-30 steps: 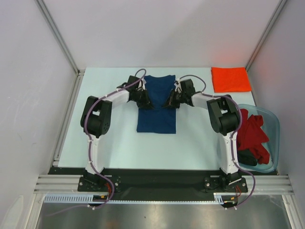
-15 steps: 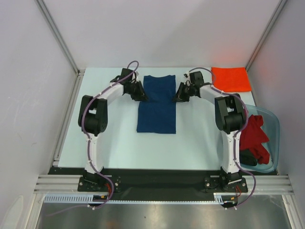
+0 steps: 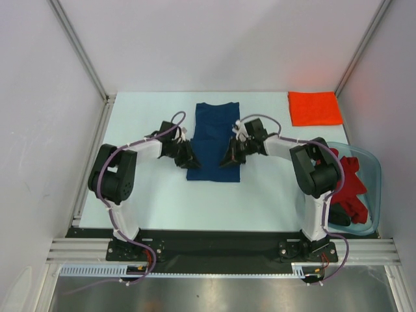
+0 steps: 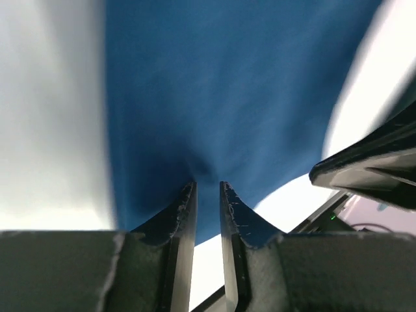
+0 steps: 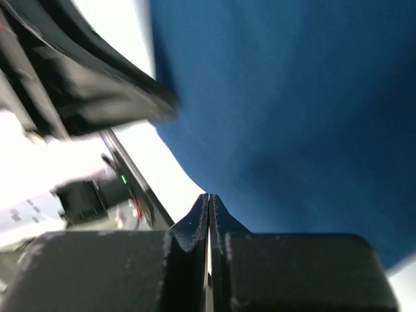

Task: Fold and stack the t-shirts
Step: Fold the tshirt

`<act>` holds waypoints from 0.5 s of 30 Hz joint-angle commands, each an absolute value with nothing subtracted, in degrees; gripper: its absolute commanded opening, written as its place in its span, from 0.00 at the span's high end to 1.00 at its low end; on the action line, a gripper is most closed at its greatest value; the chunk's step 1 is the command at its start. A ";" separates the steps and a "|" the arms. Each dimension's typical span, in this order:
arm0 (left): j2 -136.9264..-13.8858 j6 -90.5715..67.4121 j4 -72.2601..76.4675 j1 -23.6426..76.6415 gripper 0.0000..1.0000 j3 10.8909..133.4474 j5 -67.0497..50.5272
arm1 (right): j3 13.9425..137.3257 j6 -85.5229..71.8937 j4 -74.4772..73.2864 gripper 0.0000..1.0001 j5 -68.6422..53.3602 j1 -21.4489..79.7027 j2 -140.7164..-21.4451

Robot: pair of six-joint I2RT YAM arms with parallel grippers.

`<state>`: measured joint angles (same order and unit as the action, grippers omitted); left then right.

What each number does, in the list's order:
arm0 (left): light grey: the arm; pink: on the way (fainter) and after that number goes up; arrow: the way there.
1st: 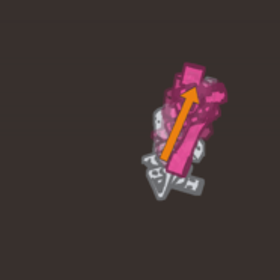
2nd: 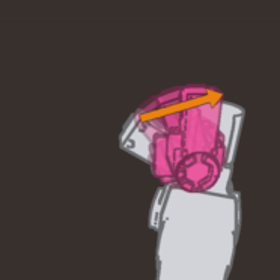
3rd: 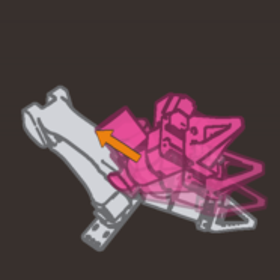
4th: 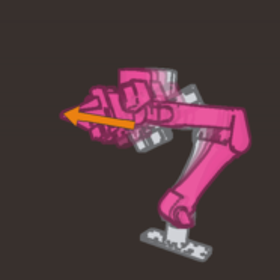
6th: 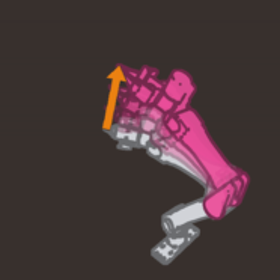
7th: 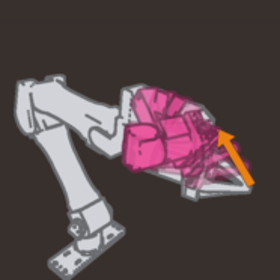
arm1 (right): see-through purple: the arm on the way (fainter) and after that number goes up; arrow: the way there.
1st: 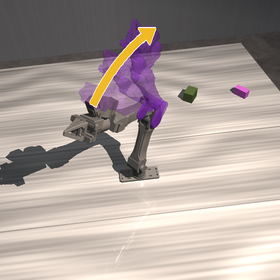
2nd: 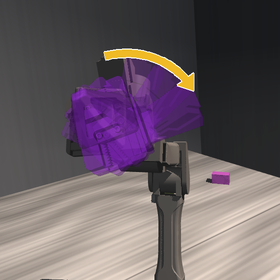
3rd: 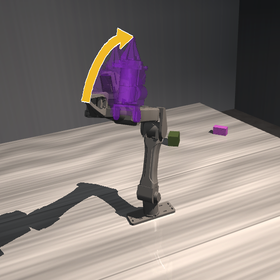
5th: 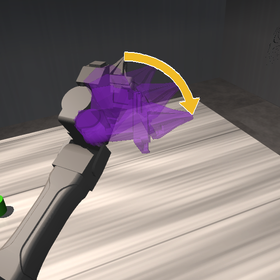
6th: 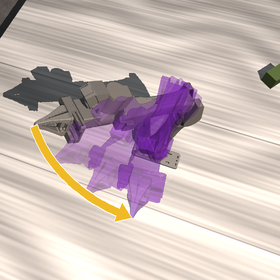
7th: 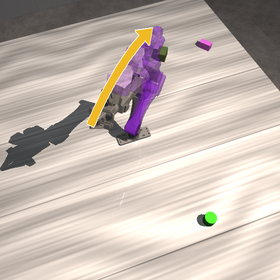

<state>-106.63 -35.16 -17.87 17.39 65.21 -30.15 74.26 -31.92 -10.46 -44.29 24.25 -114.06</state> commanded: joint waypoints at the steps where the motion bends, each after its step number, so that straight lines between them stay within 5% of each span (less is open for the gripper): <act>1: -105.47 -36.56 -13.46 17.14 0.75 59.87 -32.96 | 65.51 -31.83 -6.59 1.00 -50.80 22.95 -113.99; 11: -102.49 -28.06 -21.61 14.24 0.78 52.82 -24.09 | 49.40 -26.64 -8.08 1.00 -46.85 13.72 -108.47; 15: -95.03 -24.96 -26.97 14.41 0.71 52.47 -21.36 | 48.60 -25.66 -12.56 1.00 -45.09 14.85 -102.23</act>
<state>-101.16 -31.33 -18.96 15.05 54.08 -28.56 49.41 -28.88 -8.38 -49.01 13.80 -107.24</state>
